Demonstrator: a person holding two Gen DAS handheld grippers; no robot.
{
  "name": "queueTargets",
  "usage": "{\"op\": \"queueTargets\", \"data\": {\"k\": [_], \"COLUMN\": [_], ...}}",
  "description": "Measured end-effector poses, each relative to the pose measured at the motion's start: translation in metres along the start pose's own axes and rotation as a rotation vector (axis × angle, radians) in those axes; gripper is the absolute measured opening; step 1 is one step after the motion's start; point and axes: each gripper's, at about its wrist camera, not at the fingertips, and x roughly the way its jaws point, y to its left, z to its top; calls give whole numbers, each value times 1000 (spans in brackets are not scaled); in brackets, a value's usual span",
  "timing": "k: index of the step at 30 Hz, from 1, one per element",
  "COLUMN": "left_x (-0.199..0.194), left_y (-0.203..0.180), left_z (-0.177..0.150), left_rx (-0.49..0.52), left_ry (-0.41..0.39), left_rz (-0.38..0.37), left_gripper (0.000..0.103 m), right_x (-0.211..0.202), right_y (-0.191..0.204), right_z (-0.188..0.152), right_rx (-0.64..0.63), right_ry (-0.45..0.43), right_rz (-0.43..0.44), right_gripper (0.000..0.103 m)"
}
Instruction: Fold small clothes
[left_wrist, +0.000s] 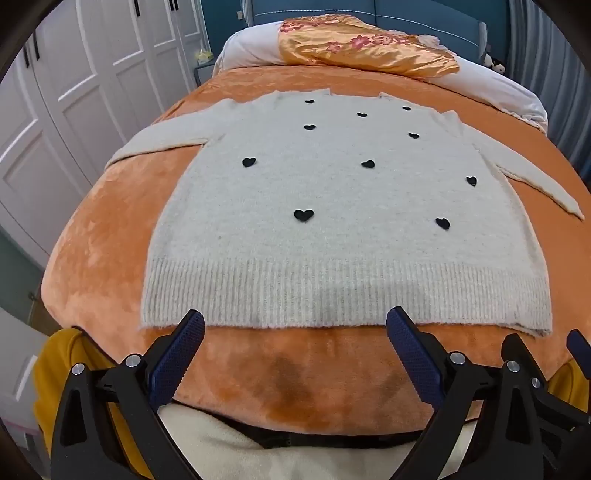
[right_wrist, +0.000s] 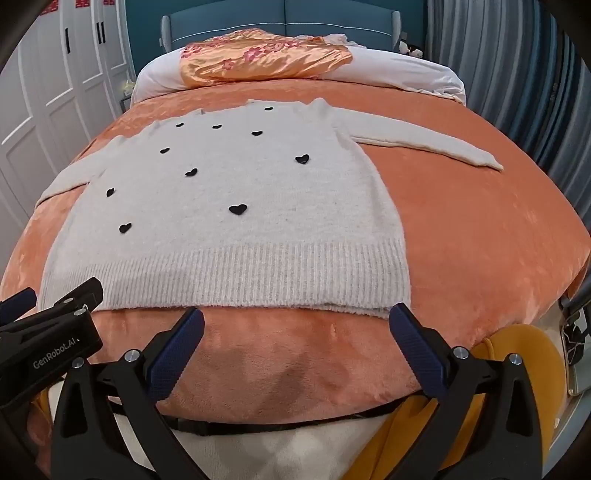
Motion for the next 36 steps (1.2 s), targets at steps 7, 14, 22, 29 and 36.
{"op": "queueTargets", "data": {"k": [7, 14, 22, 29, 36], "left_x": [-1, 2, 4, 5, 6], "left_y": [-4, 2, 4, 5, 7], "left_z": [3, 1, -2, -1, -4], "left_rx": [-12, -16, -20, -22, -20], "left_ry": [14, 13, 23, 22, 23], "left_rz": [-19, -28, -30, -29, -25], "left_gripper": [96, 96, 96, 96, 96], "right_x": [0, -2, 0, 2, 4], "right_y": [-4, 1, 2, 3, 5], "right_z": [1, 3, 1, 2, 2], "right_rx": [-3, -15, -22, -26, -26], "right_ry": [-1, 6, 21, 33, 42], "right_rz": [4, -5, -11, -16, -16], "right_gripper": [98, 98, 98, 98, 98]}}
